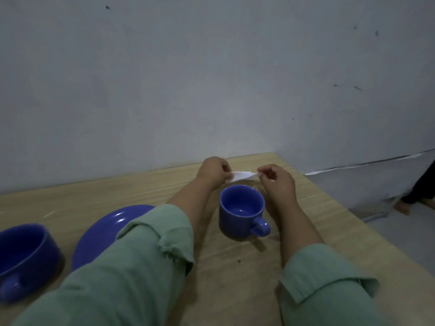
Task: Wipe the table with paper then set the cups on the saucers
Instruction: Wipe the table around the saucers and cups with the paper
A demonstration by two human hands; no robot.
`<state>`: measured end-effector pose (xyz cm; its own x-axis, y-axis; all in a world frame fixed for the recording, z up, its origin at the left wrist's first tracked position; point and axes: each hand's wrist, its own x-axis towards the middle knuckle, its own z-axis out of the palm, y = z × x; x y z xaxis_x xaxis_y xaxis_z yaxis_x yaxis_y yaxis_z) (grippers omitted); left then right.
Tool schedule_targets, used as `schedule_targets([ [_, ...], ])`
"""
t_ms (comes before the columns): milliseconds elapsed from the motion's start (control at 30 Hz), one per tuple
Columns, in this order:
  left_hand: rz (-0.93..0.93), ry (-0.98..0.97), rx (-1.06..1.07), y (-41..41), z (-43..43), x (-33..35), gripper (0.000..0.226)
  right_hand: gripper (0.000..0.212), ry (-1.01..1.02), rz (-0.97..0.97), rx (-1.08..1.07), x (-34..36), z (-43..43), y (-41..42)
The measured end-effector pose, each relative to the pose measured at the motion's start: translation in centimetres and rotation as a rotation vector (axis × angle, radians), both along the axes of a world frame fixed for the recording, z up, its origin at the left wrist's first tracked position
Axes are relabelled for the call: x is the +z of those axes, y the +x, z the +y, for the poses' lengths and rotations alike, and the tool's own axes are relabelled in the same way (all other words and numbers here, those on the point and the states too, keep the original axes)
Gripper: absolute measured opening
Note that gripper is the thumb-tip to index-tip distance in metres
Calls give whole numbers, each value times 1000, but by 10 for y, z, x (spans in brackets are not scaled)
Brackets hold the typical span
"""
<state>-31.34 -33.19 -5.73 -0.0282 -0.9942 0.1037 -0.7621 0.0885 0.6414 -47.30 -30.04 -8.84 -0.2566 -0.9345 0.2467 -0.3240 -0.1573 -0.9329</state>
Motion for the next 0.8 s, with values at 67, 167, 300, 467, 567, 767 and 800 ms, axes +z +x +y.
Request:
schedule_targets([
  [67,59,-81,38,8,15,11,14,16,-114,41,0,15,12,-2],
  [167,59,-173,9,22,48,30,13,16,-244,95,69,42,38,10],
  [300,102,-244,-62,43,113,51,10,26,-303,265,240,62,86,51],
  [467,102,-310,-77,84,204,59,11,29,-292,354,391,76,154,91],
  [567,52,-310,-40,115,253,52,16,28,-244,444,490,79,191,111],
  [767,209,-307,74,177,337,26,12,8,-118,483,701,65,254,173],
  [800,228,-316,102,187,347,21,13,6,-101,495,721,61,260,184],
])
